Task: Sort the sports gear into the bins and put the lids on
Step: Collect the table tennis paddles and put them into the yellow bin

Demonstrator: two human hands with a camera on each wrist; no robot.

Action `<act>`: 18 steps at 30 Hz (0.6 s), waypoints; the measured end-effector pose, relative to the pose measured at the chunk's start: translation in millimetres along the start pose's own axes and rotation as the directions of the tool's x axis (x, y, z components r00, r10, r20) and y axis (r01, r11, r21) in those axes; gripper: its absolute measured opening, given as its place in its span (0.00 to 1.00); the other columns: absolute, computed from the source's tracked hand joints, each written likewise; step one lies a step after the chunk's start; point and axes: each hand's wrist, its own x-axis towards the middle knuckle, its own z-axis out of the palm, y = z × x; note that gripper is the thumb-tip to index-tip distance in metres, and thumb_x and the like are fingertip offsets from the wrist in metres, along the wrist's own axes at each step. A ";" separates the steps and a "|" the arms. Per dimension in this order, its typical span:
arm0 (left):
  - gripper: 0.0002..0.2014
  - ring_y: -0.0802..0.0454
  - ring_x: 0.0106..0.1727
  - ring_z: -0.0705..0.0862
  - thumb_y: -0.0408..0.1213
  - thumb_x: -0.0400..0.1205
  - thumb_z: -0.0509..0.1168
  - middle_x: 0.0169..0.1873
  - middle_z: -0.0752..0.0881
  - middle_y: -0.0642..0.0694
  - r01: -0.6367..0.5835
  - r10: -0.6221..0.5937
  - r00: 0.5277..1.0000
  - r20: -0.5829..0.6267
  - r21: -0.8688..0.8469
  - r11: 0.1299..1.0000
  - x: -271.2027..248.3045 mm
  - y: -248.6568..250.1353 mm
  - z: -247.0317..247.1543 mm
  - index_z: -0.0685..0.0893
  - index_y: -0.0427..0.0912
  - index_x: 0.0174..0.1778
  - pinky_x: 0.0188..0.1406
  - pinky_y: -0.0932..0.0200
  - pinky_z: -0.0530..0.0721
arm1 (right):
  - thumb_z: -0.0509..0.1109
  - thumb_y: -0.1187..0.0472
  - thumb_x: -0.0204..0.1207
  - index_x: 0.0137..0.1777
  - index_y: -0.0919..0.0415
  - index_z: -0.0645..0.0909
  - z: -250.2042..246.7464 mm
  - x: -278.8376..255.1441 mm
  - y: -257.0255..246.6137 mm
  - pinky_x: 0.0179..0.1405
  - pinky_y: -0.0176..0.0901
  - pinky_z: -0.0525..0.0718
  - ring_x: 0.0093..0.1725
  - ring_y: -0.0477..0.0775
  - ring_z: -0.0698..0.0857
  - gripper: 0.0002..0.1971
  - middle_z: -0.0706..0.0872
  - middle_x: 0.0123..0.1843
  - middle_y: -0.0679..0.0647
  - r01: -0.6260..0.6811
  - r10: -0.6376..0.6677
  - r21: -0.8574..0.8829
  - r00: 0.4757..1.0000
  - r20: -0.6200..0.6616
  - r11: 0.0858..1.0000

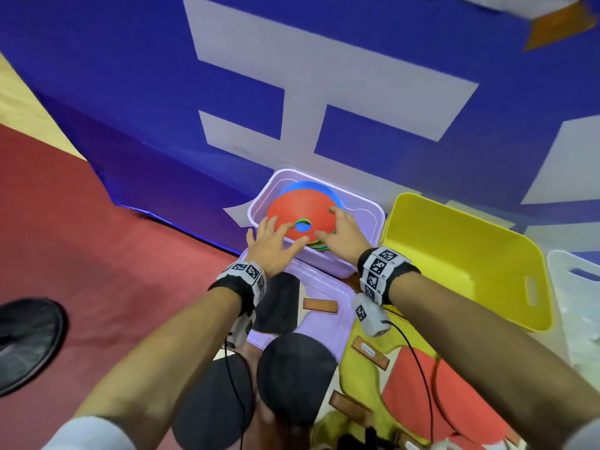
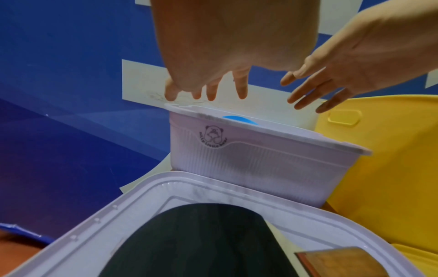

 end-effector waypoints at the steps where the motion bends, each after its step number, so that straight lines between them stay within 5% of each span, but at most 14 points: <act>1: 0.29 0.49 0.86 0.46 0.68 0.81 0.54 0.85 0.56 0.47 -0.016 0.016 1.000 -0.012 -0.013 1.000 -5.2 4.1 2.6 0.71 0.60 0.75 0.82 0.34 0.42 | 0.70 0.50 0.77 0.83 0.54 0.59 -1.4 -7.0 1.7 0.77 0.59 0.69 0.78 0.60 0.69 0.37 0.64 0.81 0.58 0.025 -0.025 0.001 1.000 -0.006 1.000; 5: 0.29 0.50 0.86 0.47 0.68 0.81 0.57 0.85 0.56 0.47 -0.074 0.074 0.996 -0.046 -0.010 0.997 -28.1 15.1 17.6 0.72 0.60 0.75 0.81 0.33 0.43 | 0.70 0.53 0.79 0.82 0.56 0.63 -8.9 -38.9 11.7 0.77 0.50 0.66 0.79 0.57 0.67 0.33 0.67 0.80 0.57 0.122 -0.122 -0.004 0.992 -0.029 0.993; 8: 0.39 0.49 0.86 0.50 0.76 0.71 0.50 0.85 0.57 0.47 -0.095 0.096 0.995 -0.033 0.013 0.995 -54.4 25.9 30.5 0.73 0.60 0.75 0.81 0.33 0.47 | 0.69 0.56 0.80 0.80 0.56 0.66 -13.7 -71.1 30.4 0.74 0.47 0.68 0.77 0.57 0.70 0.29 0.70 0.78 0.58 0.151 -0.151 0.033 0.988 -0.015 0.988; 14: 0.38 0.47 0.86 0.46 0.74 0.71 0.56 0.86 0.53 0.47 -0.119 0.103 0.985 0.137 0.107 0.987 -128.7 60.0 74.0 0.71 0.62 0.77 0.82 0.39 0.45 | 0.71 0.60 0.79 0.75 0.59 0.73 -27.2 -151.6 95.3 0.58 0.39 0.75 0.65 0.52 0.80 0.25 0.81 0.66 0.53 0.077 -0.079 0.103 0.997 0.014 0.992; 18: 0.45 0.48 0.86 0.47 0.77 0.65 0.50 0.85 0.54 0.49 -0.162 0.125 0.966 0.224 0.154 0.975 -170.6 83.3 106.1 0.68 0.63 0.78 0.81 0.39 0.48 | 0.72 0.56 0.77 0.77 0.55 0.72 -38.0 -195.2 152.2 0.69 0.47 0.75 0.73 0.58 0.76 0.27 0.78 0.74 0.57 0.011 -0.007 -0.053 0.997 0.079 0.999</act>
